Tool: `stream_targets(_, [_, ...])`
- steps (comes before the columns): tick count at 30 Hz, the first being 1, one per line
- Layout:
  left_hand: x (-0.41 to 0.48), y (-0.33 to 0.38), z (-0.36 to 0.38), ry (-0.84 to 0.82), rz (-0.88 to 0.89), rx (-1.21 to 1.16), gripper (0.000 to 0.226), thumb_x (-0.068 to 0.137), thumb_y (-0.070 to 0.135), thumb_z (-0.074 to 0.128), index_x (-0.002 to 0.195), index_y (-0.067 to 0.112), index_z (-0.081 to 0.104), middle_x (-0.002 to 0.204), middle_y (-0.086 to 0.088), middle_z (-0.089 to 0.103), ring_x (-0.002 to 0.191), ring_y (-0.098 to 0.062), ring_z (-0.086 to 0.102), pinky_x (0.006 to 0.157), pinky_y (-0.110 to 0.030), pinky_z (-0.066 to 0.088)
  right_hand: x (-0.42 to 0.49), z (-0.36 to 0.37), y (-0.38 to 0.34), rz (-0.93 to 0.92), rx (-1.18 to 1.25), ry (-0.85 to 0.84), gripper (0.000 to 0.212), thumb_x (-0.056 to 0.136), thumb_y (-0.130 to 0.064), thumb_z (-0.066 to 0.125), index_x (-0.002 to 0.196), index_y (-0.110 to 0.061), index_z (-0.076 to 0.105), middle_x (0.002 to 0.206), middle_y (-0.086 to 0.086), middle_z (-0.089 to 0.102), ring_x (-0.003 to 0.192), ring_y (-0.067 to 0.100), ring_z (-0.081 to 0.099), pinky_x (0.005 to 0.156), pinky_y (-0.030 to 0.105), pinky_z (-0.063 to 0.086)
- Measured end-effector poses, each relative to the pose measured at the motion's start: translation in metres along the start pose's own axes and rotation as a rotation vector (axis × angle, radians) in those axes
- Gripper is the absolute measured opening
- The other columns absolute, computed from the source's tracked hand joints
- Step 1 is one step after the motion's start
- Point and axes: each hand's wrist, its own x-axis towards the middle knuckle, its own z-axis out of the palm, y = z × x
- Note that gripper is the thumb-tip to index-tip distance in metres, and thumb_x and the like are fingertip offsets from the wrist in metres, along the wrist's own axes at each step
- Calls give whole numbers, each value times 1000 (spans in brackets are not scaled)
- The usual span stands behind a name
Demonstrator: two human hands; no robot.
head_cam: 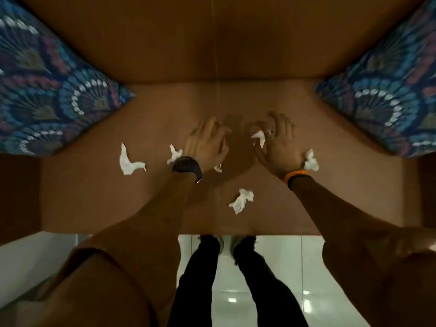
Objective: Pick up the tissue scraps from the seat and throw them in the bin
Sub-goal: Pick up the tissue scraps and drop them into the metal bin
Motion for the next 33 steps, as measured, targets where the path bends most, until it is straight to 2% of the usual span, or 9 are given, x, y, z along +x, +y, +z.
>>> stream_targets(5, [-23,-26,75,-89,-33,24,33,78,21,63,110,15,65,123,-15,56,111,-33,57,59,-33,52,-3,62,9,71,-24,-61,31,100,-14,55,127,-1,62,148,28,48,134,48,47,105,56,45])
stream_targets(11, [-33,-16,116,-45,-81,-171,15,79,-2,53,84,7,64,102,-13,59,92,-28,59,65,-42,57,-8,71,17,89,48,75,21,98,-3,56,107,5,73,116,24,71,109,45,64,90,47,53])
stream_targets(16, [-48,30,119,-38,-27,-326,14,81,-6,60,86,6,65,96,-13,60,92,-27,55,70,-43,54,-47,46,34,254,-53,156,5,82,3,73,79,1,77,92,19,76,93,43,71,87,51,55])
stream_targets(19, [-69,58,114,-116,30,-330,8,84,11,65,92,11,67,111,-10,60,102,-29,58,79,-41,56,-68,35,54,379,-112,154,7,83,-2,74,78,2,79,94,19,78,102,46,70,97,59,52])
stream_targets(23, [-106,76,117,-287,89,-108,36,75,19,68,111,23,65,136,-5,53,124,-26,48,92,-38,41,-87,50,72,455,-9,109,24,97,-2,57,102,10,76,115,25,72,122,44,62,92,51,56])
stream_targets(25, [-115,83,123,-273,73,-69,39,72,15,69,110,20,67,132,-8,58,122,-29,52,93,-39,38,-94,65,77,498,54,100,31,103,-8,48,114,10,71,124,22,66,124,31,58,86,42,53])
stream_targets(28, [-126,89,137,-159,112,-149,24,78,12,57,95,8,73,112,-14,69,109,-25,52,82,-34,49,-96,73,66,568,272,123,20,100,-5,53,109,-2,71,124,14,64,102,13,52,72,16,33])
stream_targets(31, [-134,93,142,-147,55,-192,17,77,-6,66,88,6,72,104,-13,70,103,-28,57,75,-37,57,-104,73,37,581,452,99,21,99,-4,55,111,-9,71,130,7,63,101,17,58,72,9,32])
stream_targets(33, [-138,95,139,-133,-60,-288,25,74,-17,65,87,4,72,101,-14,71,99,-34,64,78,-40,58,-116,70,7,518,471,101,20,96,1,57,107,-6,73,128,10,65,104,24,65,74,16,41])
